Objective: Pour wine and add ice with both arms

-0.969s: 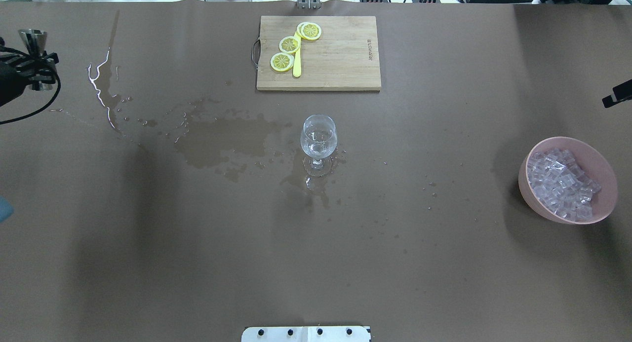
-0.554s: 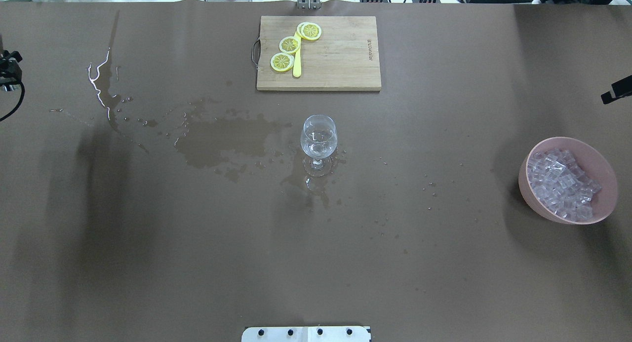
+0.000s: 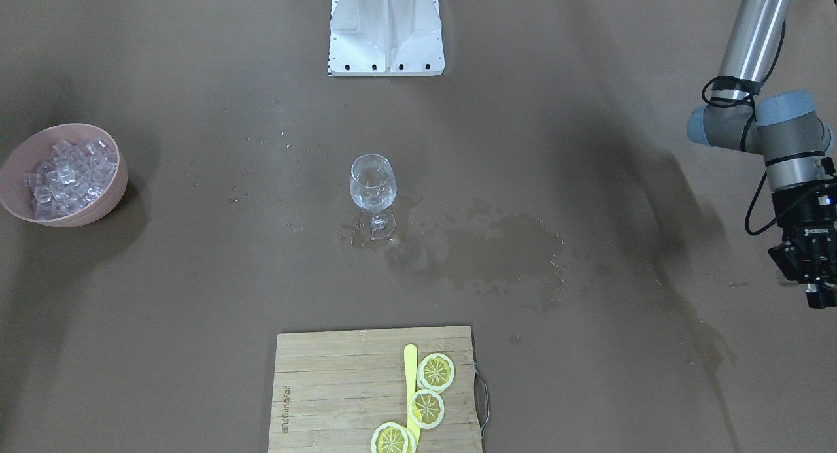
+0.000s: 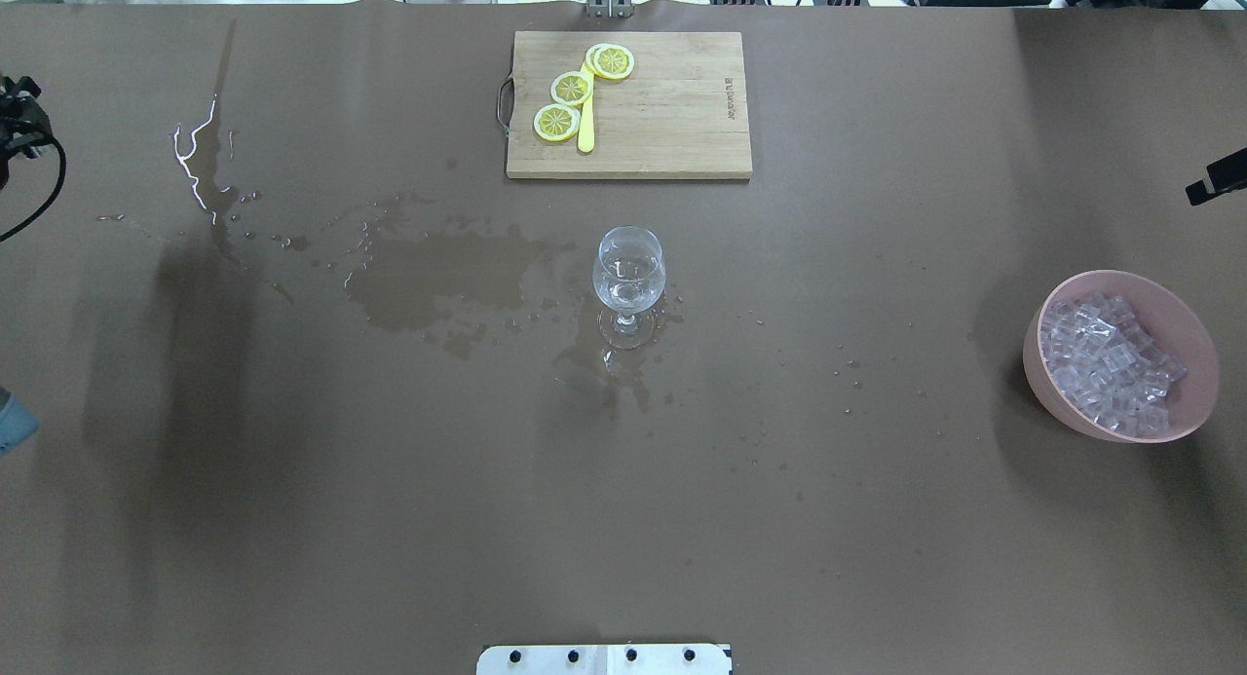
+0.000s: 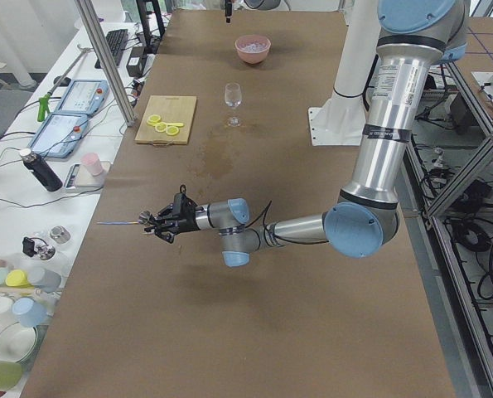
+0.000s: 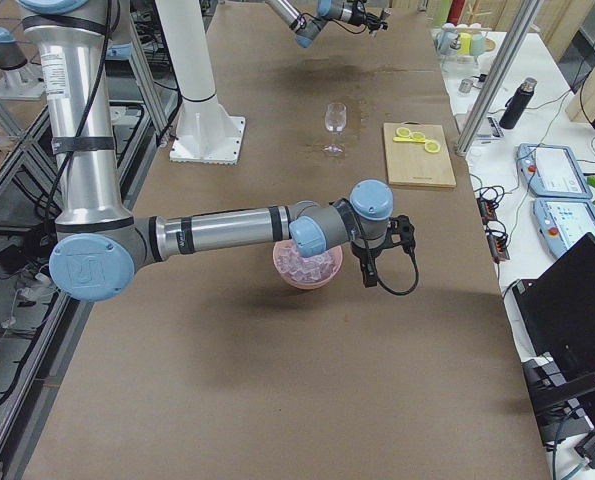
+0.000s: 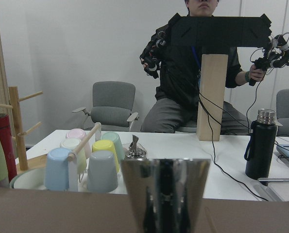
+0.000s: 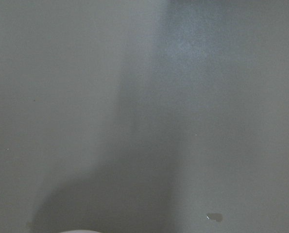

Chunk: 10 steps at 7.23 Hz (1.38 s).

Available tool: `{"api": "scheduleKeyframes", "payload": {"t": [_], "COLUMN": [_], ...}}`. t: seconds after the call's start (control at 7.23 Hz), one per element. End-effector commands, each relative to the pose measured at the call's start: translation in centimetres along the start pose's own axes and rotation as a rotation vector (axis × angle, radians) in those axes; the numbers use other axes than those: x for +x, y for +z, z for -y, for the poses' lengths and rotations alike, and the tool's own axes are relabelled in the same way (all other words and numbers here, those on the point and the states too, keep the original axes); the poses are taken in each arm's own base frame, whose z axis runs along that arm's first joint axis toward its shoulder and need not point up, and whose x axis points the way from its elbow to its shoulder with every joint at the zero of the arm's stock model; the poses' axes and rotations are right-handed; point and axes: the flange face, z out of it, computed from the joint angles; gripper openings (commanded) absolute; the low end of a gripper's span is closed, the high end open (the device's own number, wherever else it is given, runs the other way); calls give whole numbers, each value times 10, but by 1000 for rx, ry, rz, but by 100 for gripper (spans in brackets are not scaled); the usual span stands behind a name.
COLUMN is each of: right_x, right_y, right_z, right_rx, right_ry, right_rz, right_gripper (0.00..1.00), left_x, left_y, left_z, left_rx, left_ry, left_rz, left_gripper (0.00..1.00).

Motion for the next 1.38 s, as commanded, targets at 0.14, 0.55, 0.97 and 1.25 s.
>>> {"api": "scheduleKeyframes", "payload": {"t": [0.14, 0.55, 0.97, 1.25], "right_x": [-2, -9, -9, -10], "right_y": [-2, -9, -9, -9], "right_z": [0, -3, -3, -3], "right_rx": [4, 15, 15, 16], "right_ry": [-5, 6, 6, 5], "right_rz": [0, 6, 6, 6], "right_gripper": [100, 100, 100, 100], "left_x": [11, 9, 11, 13], "left_y": [15, 19, 19, 19], "left_z": [-23, -28, -31, -31], "left_rx": [-100, -130, -158, -167], "left_ry": [17, 35, 28, 25], "left_rz": [47, 70, 54, 48], "left_gripper": [0, 0, 12, 23]}}
